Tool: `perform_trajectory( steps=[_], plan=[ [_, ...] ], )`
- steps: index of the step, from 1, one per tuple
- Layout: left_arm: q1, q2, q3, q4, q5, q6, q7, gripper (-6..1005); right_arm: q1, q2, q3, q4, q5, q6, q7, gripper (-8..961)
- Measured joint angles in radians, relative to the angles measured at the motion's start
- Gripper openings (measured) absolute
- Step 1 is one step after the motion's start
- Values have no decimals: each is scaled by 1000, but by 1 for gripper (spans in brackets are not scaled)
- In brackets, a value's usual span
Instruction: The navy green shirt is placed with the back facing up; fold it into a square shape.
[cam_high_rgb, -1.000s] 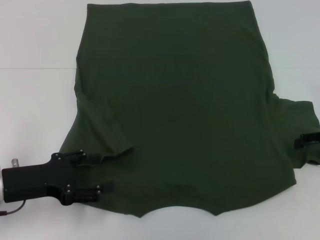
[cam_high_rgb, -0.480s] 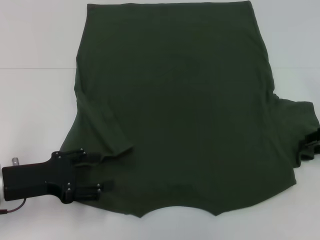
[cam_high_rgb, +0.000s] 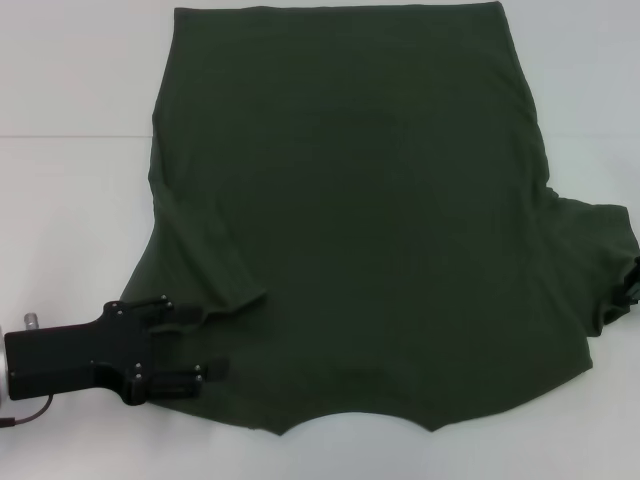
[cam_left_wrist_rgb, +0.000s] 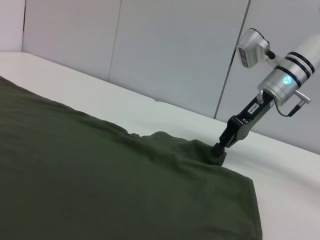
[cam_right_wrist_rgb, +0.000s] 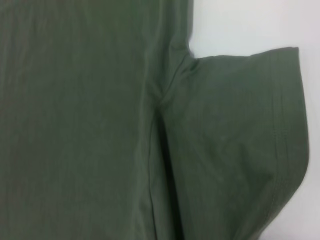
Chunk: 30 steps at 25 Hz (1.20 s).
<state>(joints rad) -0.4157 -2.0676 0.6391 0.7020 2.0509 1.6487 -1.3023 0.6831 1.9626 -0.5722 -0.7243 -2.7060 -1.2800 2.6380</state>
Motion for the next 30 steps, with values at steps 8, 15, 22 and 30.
perform_trajectory(
  steps=[8, 15, 22, 30],
  plan=[
    [2, 0, -2, 1, 0, 1, 0, 860, -4, -1, -7, -2, 0, -4, -3, 6],
    [6, 0, -4, 1, -2, 2, 0, 860, -18, -3, -3, -31, 7, -6, -6, 13],
    [6, -1, -4, 1, -5, 3, -1, 860, -35, -10, 1, -63, 17, -15, -6, 25],
    [5, 2, -4, 1, -6, 2, -6, 859, -73, -21, 21, -149, 102, -65, -12, 39]
  ],
)
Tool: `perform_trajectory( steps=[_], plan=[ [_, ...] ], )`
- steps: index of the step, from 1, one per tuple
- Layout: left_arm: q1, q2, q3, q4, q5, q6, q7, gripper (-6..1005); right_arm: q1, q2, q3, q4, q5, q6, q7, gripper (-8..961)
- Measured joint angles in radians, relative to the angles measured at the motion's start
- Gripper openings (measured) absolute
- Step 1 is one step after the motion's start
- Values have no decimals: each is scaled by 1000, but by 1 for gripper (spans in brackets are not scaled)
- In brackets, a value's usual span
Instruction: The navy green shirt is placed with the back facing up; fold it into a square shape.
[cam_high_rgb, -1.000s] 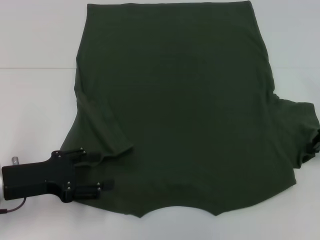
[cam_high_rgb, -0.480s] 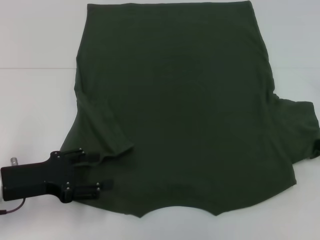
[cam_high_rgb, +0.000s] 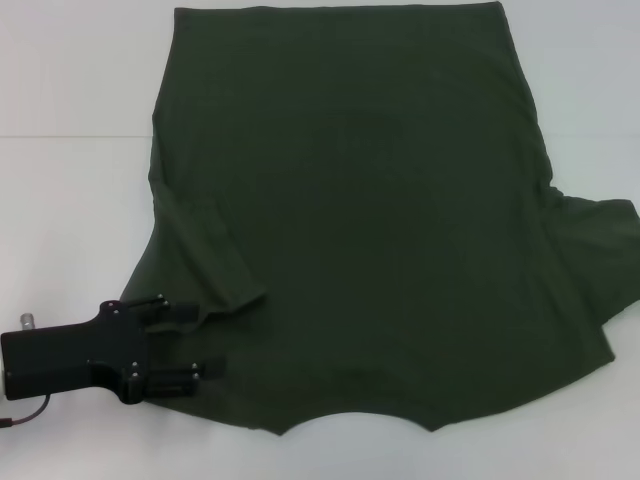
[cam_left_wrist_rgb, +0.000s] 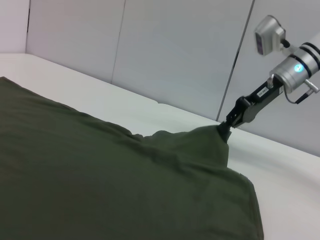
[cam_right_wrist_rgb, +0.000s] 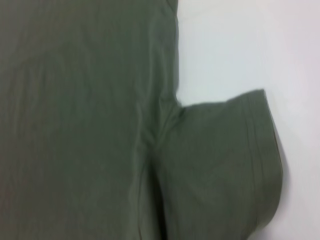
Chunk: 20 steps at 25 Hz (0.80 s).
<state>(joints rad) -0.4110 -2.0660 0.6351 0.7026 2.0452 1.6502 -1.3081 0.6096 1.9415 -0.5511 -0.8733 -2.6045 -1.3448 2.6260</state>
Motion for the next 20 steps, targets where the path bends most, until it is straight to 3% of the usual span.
perform_trajectory(
  steps=[6, 20],
  plan=[
    [0, 4, 0, 0, 1, 0, -8, 860, -2, -2, 49, -47, 42, -43, -21, 50],
    [4, 5, 0, 0, 2, 5, -18, 860, 28, 3, 28, -81, 82, -57, -38, 74]
  ],
)
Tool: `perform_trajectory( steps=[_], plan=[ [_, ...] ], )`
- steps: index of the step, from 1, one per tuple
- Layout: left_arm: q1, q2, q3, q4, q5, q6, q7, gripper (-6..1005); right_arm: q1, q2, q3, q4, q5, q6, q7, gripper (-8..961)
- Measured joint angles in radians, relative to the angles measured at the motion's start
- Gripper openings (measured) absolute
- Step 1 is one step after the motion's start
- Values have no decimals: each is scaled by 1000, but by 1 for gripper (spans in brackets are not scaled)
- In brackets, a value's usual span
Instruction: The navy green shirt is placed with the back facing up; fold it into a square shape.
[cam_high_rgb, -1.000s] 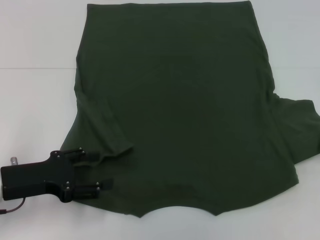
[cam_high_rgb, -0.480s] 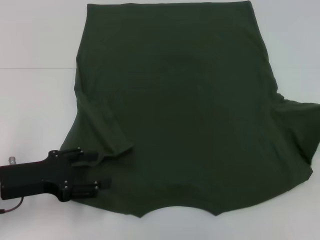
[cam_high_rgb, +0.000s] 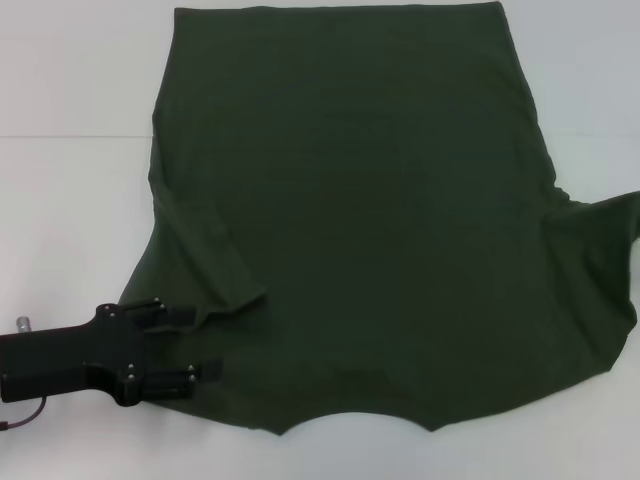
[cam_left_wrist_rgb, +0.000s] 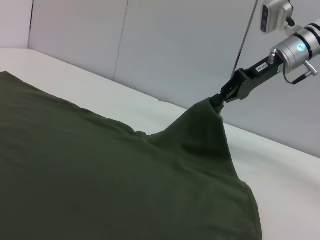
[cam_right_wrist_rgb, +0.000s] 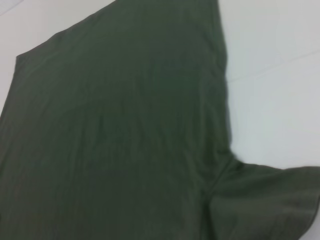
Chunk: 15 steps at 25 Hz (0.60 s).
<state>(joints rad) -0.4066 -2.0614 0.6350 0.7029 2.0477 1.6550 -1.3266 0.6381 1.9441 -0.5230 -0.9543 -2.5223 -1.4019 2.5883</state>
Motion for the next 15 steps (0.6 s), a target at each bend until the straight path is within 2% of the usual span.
perform_trajectory(
  steps=[4, 8, 15],
  plan=[
    [0, 0, 0, 1, 0, 0, 0, 860, 30, 9, -42, 6, 1, 7, -4, 81],
    [0, 0, 0, 1, 0, 0, 0, 860, 82, 27, -99, 24, -3, 14, -2, 87],
    [0, 0, 0, 1, 1, 0, 0, 859, 154, 52, -279, 115, -13, 95, 22, 100]
  ],
)
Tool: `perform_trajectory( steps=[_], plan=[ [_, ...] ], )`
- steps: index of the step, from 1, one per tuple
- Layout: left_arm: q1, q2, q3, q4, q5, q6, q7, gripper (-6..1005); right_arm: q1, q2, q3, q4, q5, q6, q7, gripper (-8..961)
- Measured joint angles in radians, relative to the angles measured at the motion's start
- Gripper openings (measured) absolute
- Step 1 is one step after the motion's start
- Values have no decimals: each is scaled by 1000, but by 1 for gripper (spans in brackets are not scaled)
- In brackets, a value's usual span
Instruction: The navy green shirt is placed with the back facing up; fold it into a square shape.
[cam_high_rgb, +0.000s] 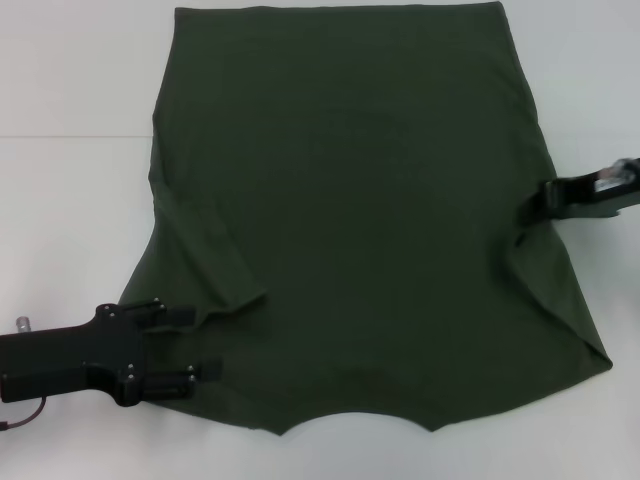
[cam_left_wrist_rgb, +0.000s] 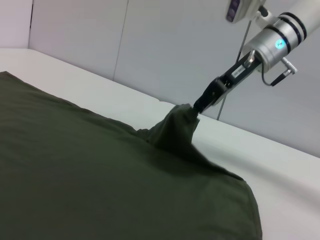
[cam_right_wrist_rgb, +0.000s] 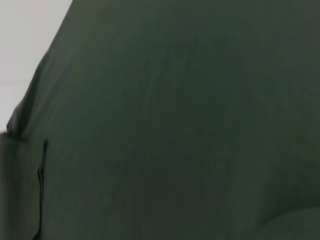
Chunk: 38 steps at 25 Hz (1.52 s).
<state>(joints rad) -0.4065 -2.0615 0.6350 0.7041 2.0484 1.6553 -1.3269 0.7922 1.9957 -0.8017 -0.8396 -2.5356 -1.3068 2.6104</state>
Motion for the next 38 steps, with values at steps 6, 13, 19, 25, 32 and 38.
perform_trajectory(
  steps=[6, 13, 19, 25, 32, 38],
  plan=[
    [0, -2, 0, 0, 1, -1, 0, 859, 32, 13, -79, 79, -1, 63, -7, 110],
    [1, -6, 0, 0, 1, -3, 0, 860, 39, 26, -121, 85, -2, 82, -14, 122],
    [2, -8, 0, -2, 1, -6, 0, 859, 41, 37, -131, 86, -1, 98, -25, 132],
    [2, -8, 0, -2, 1, -6, 0, 859, 41, 37, -126, 87, 8, 100, -26, 143],
    [2, -8, 0, -3, 0, -4, 0, 860, 21, 31, -111, 87, 91, 100, -67, 200],
    [1, -9, -1, -8, -6, -5, -13, 860, -50, 16, -32, 87, 256, 59, -180, 559]
  ],
)
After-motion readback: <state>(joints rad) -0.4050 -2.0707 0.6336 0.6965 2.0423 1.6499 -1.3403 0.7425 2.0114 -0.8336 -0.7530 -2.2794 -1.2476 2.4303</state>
